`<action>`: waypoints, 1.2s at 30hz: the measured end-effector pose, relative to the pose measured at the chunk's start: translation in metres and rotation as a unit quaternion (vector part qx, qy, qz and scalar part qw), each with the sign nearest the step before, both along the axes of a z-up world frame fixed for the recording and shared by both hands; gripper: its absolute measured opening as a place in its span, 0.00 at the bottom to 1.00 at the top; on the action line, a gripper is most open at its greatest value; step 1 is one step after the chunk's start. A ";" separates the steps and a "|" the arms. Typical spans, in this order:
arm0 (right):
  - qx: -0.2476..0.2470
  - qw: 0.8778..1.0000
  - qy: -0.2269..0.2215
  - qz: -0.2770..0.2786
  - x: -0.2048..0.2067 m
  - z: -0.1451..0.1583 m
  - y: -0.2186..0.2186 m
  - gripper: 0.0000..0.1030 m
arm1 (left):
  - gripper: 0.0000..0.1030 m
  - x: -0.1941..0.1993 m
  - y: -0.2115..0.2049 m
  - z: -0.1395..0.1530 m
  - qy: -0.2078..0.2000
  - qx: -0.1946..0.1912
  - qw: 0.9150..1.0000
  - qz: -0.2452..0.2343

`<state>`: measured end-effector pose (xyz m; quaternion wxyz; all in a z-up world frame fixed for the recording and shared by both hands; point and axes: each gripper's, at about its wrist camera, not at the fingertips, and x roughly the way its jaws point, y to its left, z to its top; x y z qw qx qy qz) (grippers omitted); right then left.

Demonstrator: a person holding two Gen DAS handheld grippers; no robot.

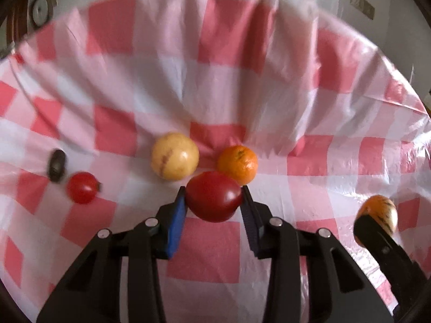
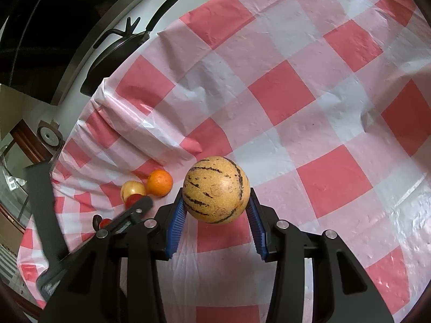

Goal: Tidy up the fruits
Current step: 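Grasp a red tomato with the left tool, then carry the tomato and striped melon in both tools over the white box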

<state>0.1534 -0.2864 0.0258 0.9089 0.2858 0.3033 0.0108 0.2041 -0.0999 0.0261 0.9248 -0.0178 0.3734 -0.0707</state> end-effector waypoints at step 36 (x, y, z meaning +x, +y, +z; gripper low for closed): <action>-0.002 0.996 -0.028 0.090 -0.100 0.011 0.059 0.42 | 0.38 -0.233 0.140 0.019 -0.057 -0.074 0.993 0.076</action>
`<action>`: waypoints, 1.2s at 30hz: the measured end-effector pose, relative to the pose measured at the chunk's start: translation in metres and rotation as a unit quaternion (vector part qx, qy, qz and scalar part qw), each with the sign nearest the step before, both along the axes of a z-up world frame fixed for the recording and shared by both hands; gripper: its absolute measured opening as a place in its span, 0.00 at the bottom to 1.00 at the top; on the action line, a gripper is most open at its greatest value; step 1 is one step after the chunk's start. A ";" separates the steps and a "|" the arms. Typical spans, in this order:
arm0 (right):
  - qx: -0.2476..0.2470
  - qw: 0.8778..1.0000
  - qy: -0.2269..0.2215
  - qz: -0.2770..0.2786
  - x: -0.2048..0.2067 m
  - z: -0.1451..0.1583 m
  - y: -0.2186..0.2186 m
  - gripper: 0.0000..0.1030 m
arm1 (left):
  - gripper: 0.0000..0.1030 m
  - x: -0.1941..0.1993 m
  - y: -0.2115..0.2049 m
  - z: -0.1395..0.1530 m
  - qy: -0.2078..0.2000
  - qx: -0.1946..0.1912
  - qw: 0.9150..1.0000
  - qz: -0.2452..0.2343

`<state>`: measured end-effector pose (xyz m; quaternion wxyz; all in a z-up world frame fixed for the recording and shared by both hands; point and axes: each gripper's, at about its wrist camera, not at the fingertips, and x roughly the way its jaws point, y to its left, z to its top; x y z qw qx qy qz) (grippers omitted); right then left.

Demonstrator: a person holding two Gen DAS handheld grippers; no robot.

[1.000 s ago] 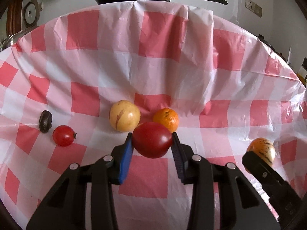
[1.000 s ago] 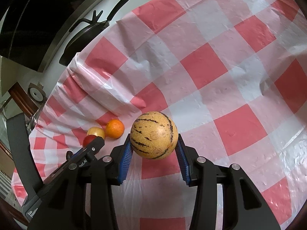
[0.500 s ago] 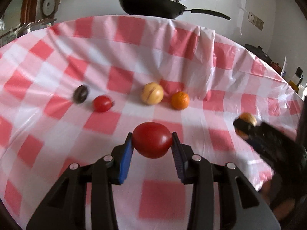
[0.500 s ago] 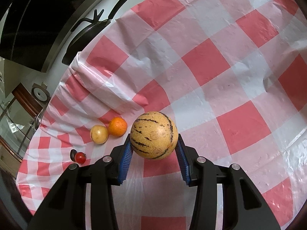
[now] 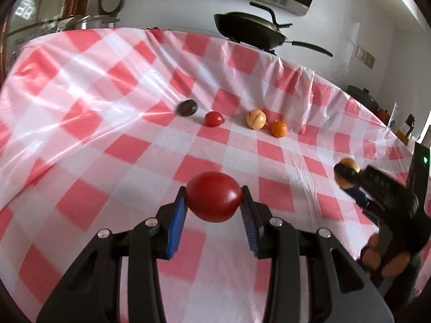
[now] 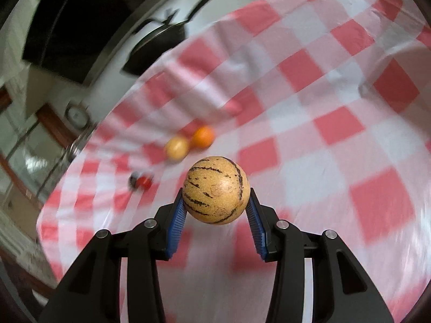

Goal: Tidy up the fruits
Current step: 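Carry the tomato and striped melon in both tools over the white box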

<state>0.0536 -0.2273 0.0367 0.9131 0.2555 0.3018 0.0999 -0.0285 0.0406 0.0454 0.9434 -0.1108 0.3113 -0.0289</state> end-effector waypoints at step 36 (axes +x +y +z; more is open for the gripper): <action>-0.190 0.897 -0.061 0.394 -0.234 0.001 0.291 0.42 | 0.38 -0.228 0.220 -0.015 0.020 0.039 0.985 0.167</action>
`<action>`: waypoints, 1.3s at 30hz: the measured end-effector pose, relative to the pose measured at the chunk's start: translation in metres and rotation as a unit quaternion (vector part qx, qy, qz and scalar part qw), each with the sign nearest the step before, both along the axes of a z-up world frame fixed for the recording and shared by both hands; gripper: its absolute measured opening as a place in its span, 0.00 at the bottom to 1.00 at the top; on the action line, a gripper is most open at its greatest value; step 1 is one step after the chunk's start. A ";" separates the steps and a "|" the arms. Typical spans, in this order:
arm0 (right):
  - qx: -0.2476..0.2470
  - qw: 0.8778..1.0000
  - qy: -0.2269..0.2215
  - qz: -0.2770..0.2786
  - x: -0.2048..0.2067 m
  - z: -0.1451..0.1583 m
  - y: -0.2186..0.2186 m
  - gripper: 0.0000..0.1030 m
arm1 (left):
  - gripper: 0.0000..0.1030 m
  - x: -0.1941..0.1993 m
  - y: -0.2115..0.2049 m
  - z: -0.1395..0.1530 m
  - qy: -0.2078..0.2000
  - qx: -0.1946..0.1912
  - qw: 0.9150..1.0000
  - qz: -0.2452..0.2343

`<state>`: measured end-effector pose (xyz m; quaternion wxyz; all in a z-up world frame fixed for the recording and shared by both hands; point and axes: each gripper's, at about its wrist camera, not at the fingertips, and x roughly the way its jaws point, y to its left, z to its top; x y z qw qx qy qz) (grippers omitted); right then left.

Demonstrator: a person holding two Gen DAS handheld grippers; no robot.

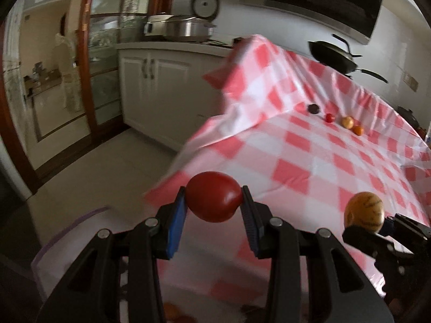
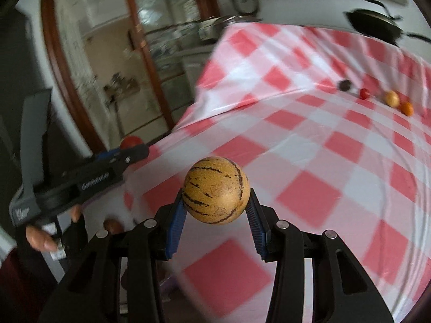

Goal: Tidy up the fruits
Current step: 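Carry the tomato and striped melon in both tools over the white box, then open the left tool to drop the tomato while the right tool drops the melon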

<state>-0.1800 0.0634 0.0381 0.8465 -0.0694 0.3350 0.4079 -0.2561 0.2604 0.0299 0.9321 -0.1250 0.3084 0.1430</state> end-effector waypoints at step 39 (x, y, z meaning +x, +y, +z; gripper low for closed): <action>-0.322 0.915 -0.023 0.240 -0.087 -0.170 0.204 0.43 | 0.39 -0.082 0.099 -0.195 0.341 -0.114 0.928 0.096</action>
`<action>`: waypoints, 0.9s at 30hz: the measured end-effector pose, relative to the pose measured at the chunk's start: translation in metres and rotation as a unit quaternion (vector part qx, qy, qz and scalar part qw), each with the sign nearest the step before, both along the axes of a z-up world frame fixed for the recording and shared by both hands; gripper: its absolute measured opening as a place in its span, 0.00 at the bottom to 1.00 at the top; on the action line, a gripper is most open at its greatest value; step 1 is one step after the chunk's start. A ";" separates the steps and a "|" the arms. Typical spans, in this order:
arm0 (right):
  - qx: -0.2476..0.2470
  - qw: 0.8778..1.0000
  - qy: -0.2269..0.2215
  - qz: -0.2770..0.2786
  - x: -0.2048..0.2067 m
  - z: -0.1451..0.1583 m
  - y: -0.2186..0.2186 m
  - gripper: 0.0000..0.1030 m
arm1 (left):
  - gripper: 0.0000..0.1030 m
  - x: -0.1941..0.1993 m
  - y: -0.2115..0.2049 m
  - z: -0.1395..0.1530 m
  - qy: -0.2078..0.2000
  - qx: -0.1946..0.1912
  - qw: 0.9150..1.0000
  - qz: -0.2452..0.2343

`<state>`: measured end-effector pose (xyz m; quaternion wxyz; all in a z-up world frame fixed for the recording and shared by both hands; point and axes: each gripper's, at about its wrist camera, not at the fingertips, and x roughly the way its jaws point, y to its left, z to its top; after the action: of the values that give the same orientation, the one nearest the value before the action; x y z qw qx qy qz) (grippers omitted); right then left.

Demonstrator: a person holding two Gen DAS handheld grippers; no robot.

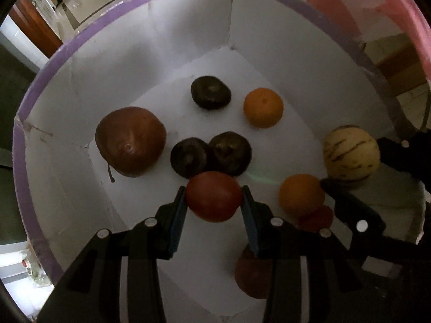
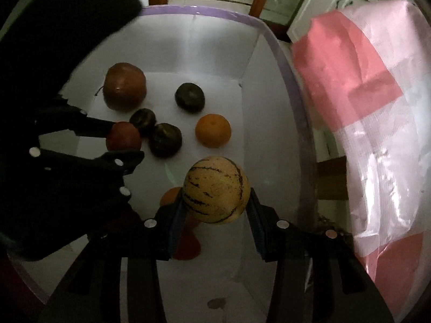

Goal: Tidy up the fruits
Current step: 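Open the left tool to drop the tomato while the right tool drops the melon, then move both open tools back over the fruits on the table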

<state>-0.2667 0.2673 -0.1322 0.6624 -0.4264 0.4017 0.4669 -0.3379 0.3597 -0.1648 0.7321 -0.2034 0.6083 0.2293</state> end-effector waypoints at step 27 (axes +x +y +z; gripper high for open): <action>0.135 0.985 -0.033 0.104 -0.041 0.116 -0.059 0.71 | 0.88 -0.014 0.040 0.129 -0.141 0.209 0.962 0.109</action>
<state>-0.3081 0.2087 -0.0165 0.6744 -0.3880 0.2661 0.5690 -0.3523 0.3996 -0.0354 0.8076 -0.1412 0.4114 0.3983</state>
